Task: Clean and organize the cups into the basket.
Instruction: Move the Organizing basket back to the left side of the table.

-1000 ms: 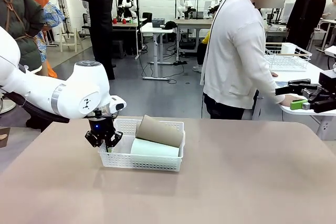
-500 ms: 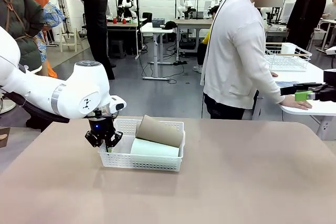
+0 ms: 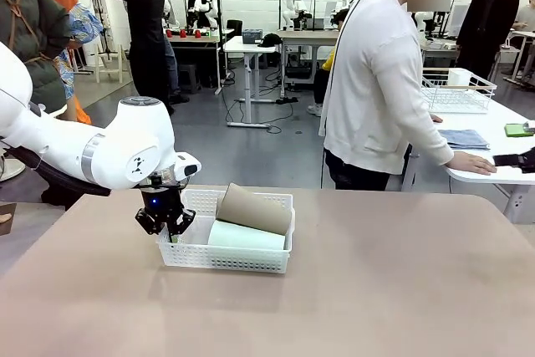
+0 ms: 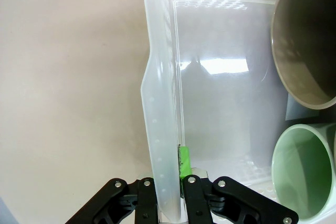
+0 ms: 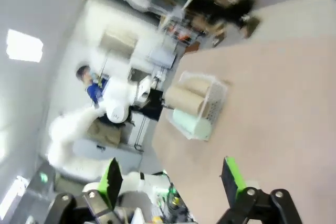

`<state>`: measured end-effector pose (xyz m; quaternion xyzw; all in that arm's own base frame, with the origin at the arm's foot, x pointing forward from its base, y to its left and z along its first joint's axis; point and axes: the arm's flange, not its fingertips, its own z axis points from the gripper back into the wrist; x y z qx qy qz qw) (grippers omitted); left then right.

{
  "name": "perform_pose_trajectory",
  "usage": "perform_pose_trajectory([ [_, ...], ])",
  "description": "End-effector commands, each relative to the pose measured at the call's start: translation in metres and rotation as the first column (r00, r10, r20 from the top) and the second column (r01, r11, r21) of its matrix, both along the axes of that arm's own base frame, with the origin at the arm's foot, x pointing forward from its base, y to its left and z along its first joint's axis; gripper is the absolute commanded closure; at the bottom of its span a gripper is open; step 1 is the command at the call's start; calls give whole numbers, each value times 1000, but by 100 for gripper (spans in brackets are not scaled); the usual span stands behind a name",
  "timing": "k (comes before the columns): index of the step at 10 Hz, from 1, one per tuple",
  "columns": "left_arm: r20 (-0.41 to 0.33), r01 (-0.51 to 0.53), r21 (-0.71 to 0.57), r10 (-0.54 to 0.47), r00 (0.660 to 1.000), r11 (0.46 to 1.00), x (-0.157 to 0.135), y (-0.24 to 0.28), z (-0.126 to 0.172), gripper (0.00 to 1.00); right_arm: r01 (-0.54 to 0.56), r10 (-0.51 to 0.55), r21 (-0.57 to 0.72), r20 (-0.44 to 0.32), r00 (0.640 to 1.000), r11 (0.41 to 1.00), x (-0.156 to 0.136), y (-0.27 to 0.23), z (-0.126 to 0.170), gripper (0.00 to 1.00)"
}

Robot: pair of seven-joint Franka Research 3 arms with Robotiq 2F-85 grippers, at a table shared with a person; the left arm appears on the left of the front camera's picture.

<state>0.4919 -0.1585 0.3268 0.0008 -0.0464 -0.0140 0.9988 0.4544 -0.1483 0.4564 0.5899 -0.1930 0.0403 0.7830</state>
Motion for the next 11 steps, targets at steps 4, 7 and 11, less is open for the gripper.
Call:
perform_pose_trajectory([
  [4,-2,2,2,-2,1000,1000,-1,0,-1,100,168,-49,230,-450,892,959,-32,-77,-47,0],
  [7,-2,2,2,-2,1000,1000,-1,0,-1,100,136,8,261,-485,874,956,-58,-101,-67,0],
  [11,-2,2,2,-2,1000,1000,-1,0,-1,100,144,7,264,-496,868,954,-67,-102,-70,0],
])
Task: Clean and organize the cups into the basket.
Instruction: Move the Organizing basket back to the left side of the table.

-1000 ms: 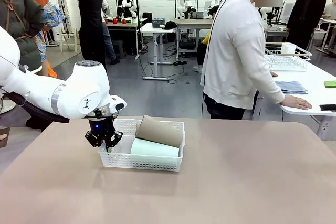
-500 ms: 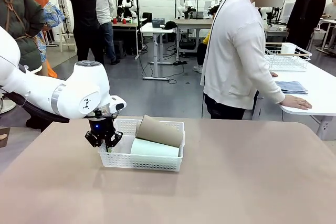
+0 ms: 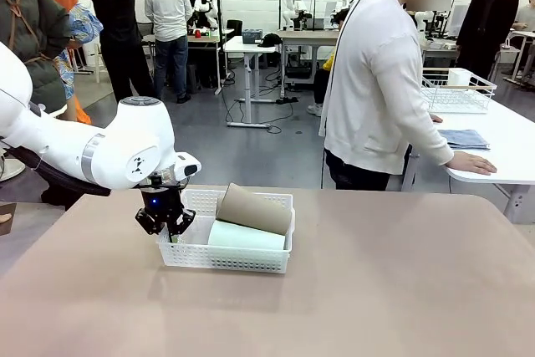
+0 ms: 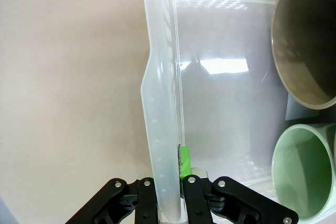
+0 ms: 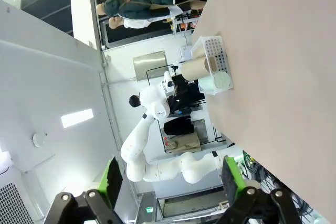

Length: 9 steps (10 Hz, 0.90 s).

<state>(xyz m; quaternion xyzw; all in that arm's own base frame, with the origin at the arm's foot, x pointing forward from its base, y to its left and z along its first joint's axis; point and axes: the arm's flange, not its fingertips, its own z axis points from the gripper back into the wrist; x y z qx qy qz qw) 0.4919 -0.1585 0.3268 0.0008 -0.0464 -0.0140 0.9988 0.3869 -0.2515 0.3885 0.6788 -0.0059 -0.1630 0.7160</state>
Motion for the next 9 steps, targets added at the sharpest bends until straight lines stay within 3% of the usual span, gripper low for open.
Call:
perform_pose_trajectory([
  [1,-2,2,2,-2,1000,1000,-1,0,-1,100,18,-18,10,3,1000,1000,0,2,-2,0],
  [5,-2,2,2,-2,1000,1000,-1,0,-1,100,18,-18,10,3,1000,1000,0,2,-2,0],
  [6,0,0,0,0,1000,1000,0,0,0,94,18,-18,10,3,1000,1000,0,2,-2,0],
  [7,-17,31,-27,-32,999,999,-2,34,5,94,18,-18,10,3,1000,1000,0,2,-2,0],
  [9,45,9,31,-11,999,999,-13,90,20,94,18,-18,10,3,1000,1000,0,2,-2,0],
])
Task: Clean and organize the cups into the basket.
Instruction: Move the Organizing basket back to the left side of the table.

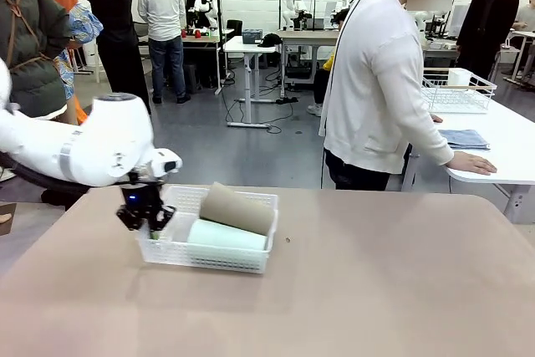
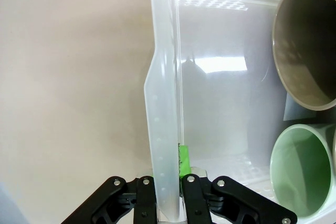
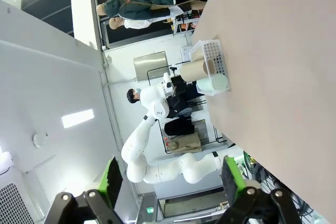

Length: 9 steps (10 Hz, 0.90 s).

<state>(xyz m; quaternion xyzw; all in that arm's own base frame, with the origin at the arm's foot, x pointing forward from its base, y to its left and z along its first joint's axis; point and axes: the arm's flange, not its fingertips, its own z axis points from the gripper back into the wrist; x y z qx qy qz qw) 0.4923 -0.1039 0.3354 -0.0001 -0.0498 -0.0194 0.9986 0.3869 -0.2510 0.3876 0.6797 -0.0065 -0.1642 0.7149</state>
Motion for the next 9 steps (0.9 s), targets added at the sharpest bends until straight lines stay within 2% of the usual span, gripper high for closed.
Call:
perform_pose_trajectory([
  [1,28,1,28,-2,1000,1000,-18,60,19,94,15,-15,7,4,1000,1000,0,1,-2,0],
  [4,29,27,128,-31,999,991,-25,128,30,94,15,-15,7,4,1000,1000,0,1,-2,0],
  [7,12,22,141,-24,1000,990,-20,185,22,94,15,-15,7,4,1000,1000,0,1,-2,0],
  [9,11,3,140,-5,1000,990,-22,204,17,94,15,-15,7,4,1000,1000,0,1,-2,0],
])
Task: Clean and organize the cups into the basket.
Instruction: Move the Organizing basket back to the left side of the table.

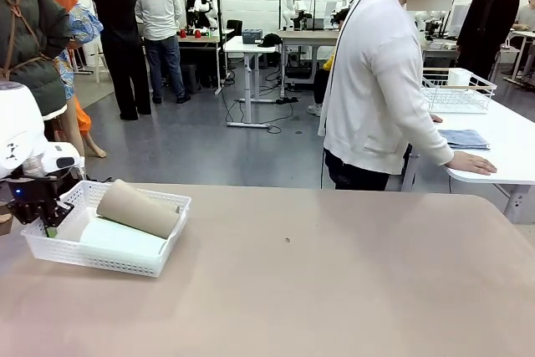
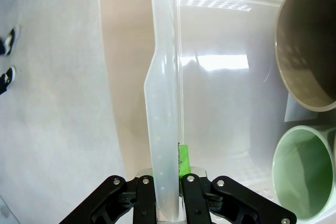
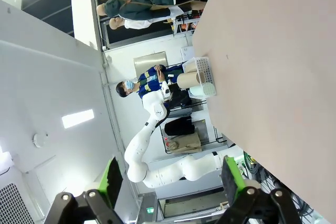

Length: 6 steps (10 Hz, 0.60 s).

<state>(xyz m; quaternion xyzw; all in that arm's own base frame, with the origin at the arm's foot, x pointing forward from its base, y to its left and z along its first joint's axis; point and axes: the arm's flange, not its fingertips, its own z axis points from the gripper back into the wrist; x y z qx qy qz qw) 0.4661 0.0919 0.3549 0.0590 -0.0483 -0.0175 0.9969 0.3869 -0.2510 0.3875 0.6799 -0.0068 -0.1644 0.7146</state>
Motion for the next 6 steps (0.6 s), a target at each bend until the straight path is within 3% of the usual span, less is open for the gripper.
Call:
perform_pose_trajectory([
  [1,10,4,20,-4,1000,1000,4,14,-7,94,14,-14,7,4,1000,1000,0,1,-1,0],
  [3,2,-5,4,5,1000,1000,4,16,-10,94,14,-14,7,4,1000,1000,0,1,-1,0],
  [4,9,-6,2,6,1000,1000,4,15,-8,75,14,-14,7,4,1000,1000,0,1,-1,0],
  [5,8,-8,4,8,1000,1000,2,15,-6,37,14,-14,7,4,1000,1000,0,1,-1,0],
  [6,12,-9,9,9,1000,1000,-1,15,-5,18,14,-14,7,4,1000,1000,0,1,-1,0],
])
